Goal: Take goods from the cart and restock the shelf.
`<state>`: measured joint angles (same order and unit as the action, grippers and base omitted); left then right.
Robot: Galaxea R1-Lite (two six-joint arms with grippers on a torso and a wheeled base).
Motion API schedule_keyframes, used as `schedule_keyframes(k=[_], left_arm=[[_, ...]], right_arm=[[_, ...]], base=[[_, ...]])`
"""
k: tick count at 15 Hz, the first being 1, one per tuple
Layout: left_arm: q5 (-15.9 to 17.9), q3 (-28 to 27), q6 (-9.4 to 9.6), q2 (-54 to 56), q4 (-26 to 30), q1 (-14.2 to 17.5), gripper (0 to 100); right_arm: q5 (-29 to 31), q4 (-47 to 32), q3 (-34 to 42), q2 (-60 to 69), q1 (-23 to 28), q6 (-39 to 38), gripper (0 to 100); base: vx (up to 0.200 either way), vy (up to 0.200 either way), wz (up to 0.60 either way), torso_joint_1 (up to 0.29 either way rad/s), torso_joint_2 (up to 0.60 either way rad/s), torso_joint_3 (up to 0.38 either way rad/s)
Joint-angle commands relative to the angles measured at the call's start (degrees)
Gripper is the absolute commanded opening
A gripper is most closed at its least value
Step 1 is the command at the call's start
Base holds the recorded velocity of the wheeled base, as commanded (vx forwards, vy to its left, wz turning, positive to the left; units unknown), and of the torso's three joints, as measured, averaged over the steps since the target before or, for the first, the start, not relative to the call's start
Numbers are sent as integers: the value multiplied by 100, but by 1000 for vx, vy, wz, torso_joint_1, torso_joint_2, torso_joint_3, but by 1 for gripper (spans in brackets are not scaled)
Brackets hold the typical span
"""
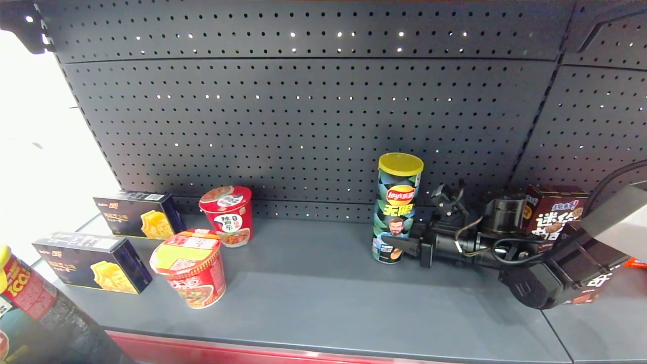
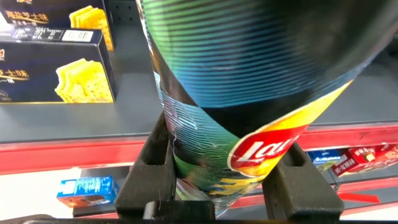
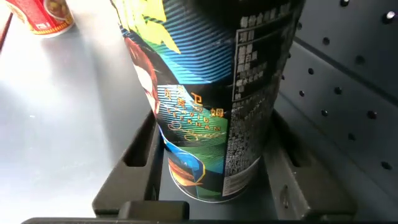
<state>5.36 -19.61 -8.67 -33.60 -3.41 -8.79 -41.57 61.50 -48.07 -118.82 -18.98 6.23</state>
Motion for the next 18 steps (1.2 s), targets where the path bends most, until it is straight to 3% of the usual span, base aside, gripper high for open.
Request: schedule_keyframes(k=[1,6,12,18], left_arm=[[0,37,-3,81,-1,0,0],[9,28,-3,108,-10,0,0],[0,54,-3,161,-1,0,0],[-9,72,-3,152,-1,0,0]], right_arm=[[44,11,351,535,-88,1,0],[61,55,1599,1520,-255,1,0],[184,635,2882,2065,-378,-43,0],[184,1039,3234,2021,-668,-60,0]], base=[[0,0,0,0,0,0],[0,0,0,0,0,0],[0,0,0,0,0,0],[0,0,0,0,0,0]])
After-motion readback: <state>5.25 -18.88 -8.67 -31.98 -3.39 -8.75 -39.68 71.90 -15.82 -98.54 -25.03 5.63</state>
